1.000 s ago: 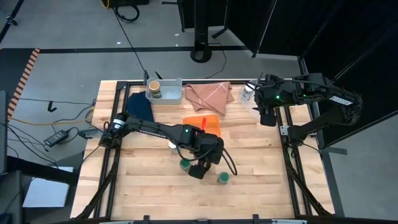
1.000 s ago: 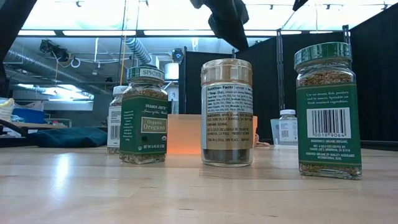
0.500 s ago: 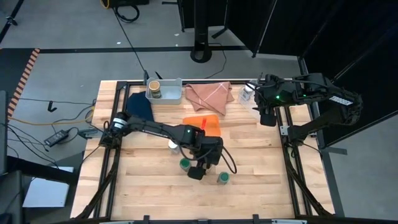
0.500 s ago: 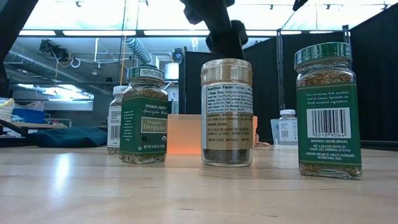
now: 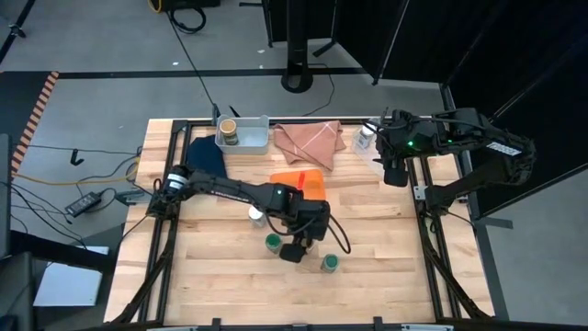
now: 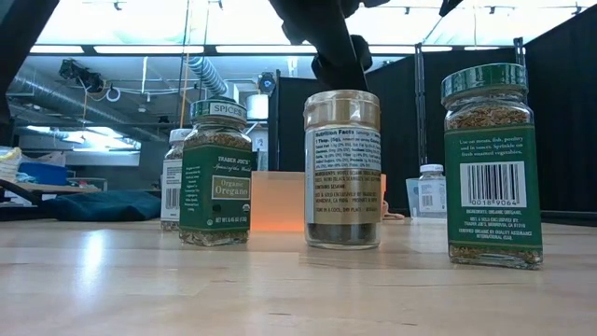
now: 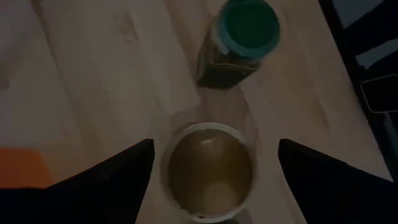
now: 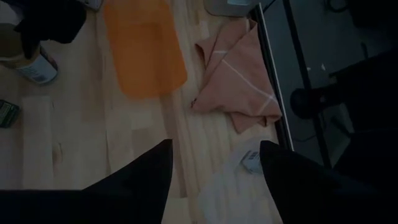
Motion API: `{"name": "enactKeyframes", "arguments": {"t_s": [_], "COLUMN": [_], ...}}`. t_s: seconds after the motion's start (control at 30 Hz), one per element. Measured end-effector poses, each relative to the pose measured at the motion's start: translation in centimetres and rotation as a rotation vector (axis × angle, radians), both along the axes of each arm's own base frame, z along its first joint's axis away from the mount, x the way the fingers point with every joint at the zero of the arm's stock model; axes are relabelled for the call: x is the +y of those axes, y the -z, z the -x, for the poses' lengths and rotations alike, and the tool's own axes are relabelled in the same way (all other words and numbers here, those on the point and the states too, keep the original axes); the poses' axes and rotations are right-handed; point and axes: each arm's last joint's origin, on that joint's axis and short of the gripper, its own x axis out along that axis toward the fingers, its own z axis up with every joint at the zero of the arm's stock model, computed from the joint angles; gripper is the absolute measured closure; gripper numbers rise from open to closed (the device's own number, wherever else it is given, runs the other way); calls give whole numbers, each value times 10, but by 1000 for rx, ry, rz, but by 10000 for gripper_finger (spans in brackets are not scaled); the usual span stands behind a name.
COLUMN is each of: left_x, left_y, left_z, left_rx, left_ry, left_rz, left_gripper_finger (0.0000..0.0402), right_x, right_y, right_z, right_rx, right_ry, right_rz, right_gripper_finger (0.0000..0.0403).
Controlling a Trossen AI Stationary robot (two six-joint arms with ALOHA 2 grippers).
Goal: Sort spices by type
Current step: Put the gold seasoning bottle into the gray bin
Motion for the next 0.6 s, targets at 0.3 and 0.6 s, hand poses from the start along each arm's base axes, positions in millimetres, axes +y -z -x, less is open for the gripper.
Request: {"name": "enactKeyframes", "arguments": {"t_s": [0.3,0.6], "left_x": [-2,-15], "left_y": [2,7], "left_z": [3,6], "left_rx": [13,19], "left_ry": [-26,-46], "left_rz": [-92,-124], "left_gripper_finger": [53,53], "right_x": [0,0], "right_y": [0,0], "right_z": [0,0], "right_rx": [0,-4], "right_ry": [0,9], "right_rz": [0,-6], "right_gripper_finger": [157,157]}}
